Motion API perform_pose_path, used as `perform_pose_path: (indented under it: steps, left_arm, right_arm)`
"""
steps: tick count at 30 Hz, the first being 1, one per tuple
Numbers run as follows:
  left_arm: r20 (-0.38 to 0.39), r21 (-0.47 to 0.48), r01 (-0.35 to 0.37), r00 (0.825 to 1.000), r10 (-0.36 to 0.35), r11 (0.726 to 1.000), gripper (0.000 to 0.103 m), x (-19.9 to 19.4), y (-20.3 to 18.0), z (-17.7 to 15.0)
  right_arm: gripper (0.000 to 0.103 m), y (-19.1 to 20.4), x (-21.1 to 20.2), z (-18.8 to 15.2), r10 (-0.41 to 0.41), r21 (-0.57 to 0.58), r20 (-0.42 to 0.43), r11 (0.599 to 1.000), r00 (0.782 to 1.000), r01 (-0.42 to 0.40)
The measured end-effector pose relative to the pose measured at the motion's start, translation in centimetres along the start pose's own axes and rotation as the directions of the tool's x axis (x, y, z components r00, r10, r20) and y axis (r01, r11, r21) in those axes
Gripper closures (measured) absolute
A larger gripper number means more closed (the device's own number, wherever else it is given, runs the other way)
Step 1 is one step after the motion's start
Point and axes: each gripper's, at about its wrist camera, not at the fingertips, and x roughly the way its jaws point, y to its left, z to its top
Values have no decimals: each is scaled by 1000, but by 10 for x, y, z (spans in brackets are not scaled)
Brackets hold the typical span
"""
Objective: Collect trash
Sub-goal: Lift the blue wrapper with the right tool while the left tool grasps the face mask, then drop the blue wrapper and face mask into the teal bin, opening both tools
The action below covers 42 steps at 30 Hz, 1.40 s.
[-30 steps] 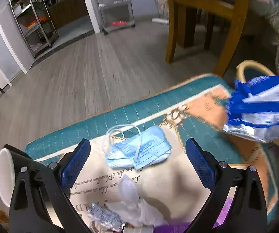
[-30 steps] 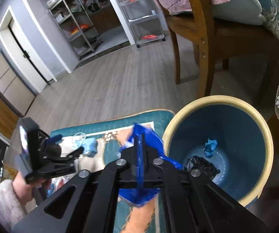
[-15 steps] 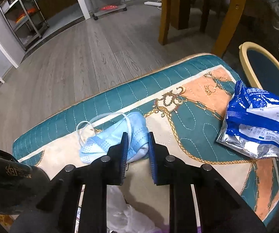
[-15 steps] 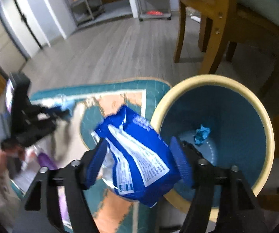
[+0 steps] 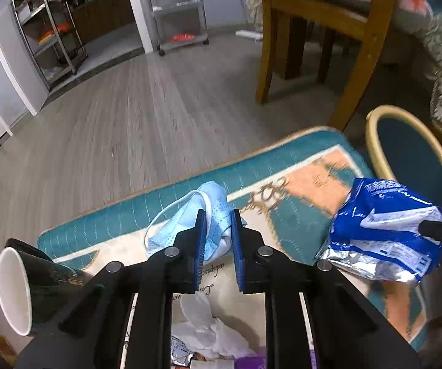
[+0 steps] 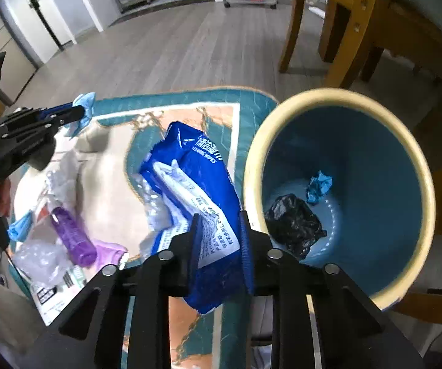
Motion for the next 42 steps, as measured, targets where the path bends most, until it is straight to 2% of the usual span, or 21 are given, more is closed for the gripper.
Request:
perform_pose_path:
  steps: [4, 10, 17, 22, 26, 31, 35, 39, 41, 42]
  left_arm:
    - [65, -20, 34, 997, -32, 999, 89, -27, 2, 5]
    - [164, -34, 93, 983, -86, 995, 89, -66, -1, 18]
    - [222, 8, 147, 964, -146, 989, 89, -94, -26, 27]
    - [230, 79, 186, 953, -199, 979, 88, -94, -64, 33]
    - [208, 114, 234, 945, -254, 965, 89, -83, -98, 37]
    - [171, 190, 310, 924, -342, 932, 88, -67, -155, 39]
    - [154, 266, 363, 899, -411, 893, 88, -59, -197, 37]
    - [142, 294, 369, 895, -423, 881, 88, -51, -217, 39]
    - [142, 293, 384, 888, -437, 875, 88, -48, -220, 39]
    - [138, 284, 401, 882, -451, 871, 85, -45, -222, 40]
  right_arm:
    - [85, 5, -32, 5, 10, 10, 86, 1000, 996, -11]
    - [86, 4, -82, 11, 13, 36, 227, 999, 974, -22]
    - [86, -29, -109, 7, -44, 128, 300, 992, 953, 6]
    - [86, -67, -114, 0, -130, 205, 307, 976, 943, 68]
    - [86, -94, -108, -11, -163, 263, 291, 961, 943, 85]
    - [86, -121, -98, -20, -222, 309, 249, 941, 943, 140]
    - [85, -131, -95, -25, -224, 337, 242, 932, 944, 134]
    - [85, -139, -100, -28, -252, 353, 254, 923, 934, 153]
    - [80, -142, -99, -28, -260, 353, 253, 922, 932, 161]
    - [69, -141, -100, -28, -261, 354, 251, 921, 932, 163]
